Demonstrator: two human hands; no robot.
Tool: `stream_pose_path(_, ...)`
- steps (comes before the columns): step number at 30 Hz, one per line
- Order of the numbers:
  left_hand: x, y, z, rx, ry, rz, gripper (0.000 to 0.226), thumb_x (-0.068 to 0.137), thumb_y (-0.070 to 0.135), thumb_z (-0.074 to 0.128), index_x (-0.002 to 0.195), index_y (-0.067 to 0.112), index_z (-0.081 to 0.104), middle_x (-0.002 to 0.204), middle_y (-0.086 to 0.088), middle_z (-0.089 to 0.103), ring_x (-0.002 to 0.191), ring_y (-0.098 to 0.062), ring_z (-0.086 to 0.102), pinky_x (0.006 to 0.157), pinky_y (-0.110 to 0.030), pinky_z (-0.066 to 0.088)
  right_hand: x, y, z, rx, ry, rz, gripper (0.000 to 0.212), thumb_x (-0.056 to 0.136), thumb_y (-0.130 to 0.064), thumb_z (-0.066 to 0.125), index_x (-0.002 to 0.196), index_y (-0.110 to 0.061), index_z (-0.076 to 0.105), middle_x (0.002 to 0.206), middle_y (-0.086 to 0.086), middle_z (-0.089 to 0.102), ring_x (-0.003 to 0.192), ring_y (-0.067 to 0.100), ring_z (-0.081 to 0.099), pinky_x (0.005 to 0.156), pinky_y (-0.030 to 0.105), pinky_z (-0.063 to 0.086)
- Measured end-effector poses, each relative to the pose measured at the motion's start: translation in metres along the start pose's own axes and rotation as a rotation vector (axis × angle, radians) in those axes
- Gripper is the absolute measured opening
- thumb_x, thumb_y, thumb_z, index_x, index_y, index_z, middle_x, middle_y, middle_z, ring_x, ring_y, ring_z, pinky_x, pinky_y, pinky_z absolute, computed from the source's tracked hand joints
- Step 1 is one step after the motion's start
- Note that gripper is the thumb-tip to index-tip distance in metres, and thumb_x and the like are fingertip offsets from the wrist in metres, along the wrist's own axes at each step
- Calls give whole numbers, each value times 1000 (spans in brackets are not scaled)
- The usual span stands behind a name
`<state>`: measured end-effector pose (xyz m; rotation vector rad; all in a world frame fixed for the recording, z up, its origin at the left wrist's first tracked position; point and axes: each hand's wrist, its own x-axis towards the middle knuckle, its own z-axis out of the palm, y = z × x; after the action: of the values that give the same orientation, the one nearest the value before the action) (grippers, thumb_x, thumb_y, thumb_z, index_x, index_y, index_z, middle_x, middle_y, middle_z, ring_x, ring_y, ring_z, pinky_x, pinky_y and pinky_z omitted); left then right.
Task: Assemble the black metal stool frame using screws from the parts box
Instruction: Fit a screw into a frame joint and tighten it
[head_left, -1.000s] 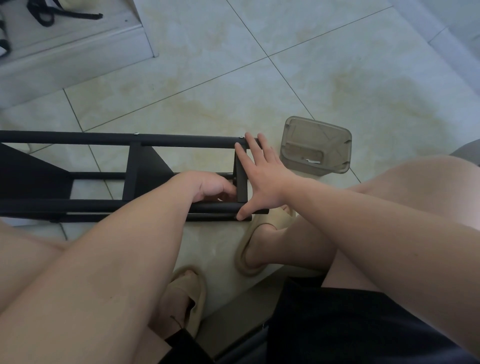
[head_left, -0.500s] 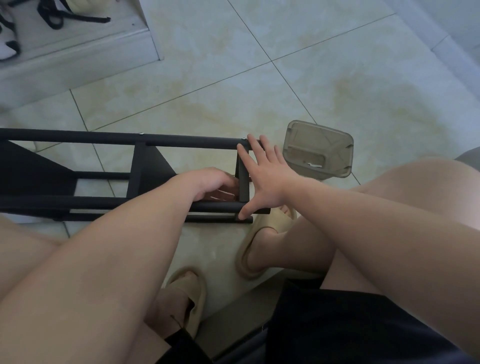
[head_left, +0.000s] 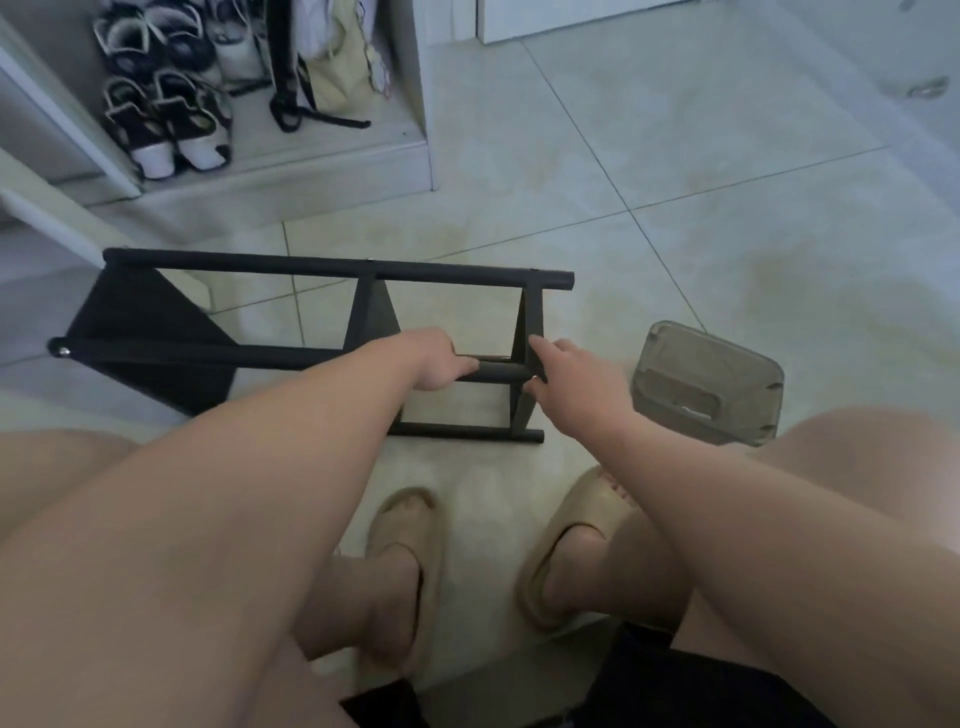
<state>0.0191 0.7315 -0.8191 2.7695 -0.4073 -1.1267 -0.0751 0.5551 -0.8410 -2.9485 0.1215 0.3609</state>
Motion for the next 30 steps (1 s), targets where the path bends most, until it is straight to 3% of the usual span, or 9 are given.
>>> stream_pose_path(4,-6,-29,-11,226,7,19,44,96,46,57,130,19,56,115,-4,61,102,-26,58,86,-37,48,13,-5,5,-58,27,3,52,103,-32,49,150,-23,30,118,2,61,101,29,57,66,38,46)
stream_pose_path(10,15,-31,-36,325,-55,2,35,93,23,63,126,13,59,106,-6,62,98,-28,63,84,-37,54,54,0,-1,-100,8,0,61,101,-29,54,153,-27,23,115,1,57,99,27,57,62,36,40)
stream_pose_path(15,31,-35,-54,289,46,-5,29,98,32,58,123,17,58,106,-3,57,103,-29,60,90,-42,52,90,5,-26,-19,-26,-3,62,100,-28,56,154,-33,26,114,-3,55,102,23,57,72,39,51)
stream_pose_path(20,42,-41,-65,204,295,85,13,99,26,54,110,25,47,109,-3,56,90,-27,57,75,-39,47,115,10,-57,11,-115,12,56,99,-33,59,150,-33,37,126,-1,59,113,25,57,87,42,53)
stream_pose_path(25,56,-31,-73,158,452,215,11,99,18,54,106,24,47,105,-1,52,83,-23,53,66,-38,42,131,25,-80,-6,-124,43,41,99,-34,56,139,-32,48,116,-2,63,99,24,57,87,43,53)
stream_pose_path(30,84,-18,-86,155,454,248,7,99,22,55,99,27,49,97,1,55,74,-16,50,64,-34,40,152,46,-70,16,78,38,33,101,-30,50,134,-28,54,129,-4,57,121,24,48,94,39,44)
